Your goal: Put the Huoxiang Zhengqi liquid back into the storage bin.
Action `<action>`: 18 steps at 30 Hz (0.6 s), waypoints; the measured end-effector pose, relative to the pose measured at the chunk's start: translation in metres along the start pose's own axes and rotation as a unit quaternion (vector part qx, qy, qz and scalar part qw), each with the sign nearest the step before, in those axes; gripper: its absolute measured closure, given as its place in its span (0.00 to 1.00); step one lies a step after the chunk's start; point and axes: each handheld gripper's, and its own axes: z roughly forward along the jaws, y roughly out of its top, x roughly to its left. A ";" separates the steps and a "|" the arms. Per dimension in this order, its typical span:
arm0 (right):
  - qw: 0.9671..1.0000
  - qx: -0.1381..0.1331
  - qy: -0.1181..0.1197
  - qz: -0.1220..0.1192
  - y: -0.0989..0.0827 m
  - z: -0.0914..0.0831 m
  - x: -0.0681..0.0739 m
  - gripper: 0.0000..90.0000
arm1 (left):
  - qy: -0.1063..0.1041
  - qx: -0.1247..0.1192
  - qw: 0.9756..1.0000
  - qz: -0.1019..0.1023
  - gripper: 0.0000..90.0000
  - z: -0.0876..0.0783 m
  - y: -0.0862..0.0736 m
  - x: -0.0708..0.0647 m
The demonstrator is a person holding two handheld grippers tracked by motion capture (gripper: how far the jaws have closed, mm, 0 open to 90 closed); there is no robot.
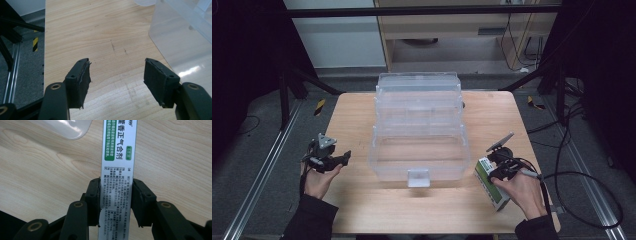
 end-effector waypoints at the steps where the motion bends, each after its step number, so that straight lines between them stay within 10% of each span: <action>1: 1.000 0.000 0.000 0.000 0.000 0.000 0.000 0.68 | 0.000 0.000 1.000 0.000 0.41 0.000 0.000 0.000; 18: 1.000 0.016 -0.007 0.007 0.004 0.001 0.002 0.71 | -0.001 0.006 1.000 0.002 0.41 0.001 0.000 -0.001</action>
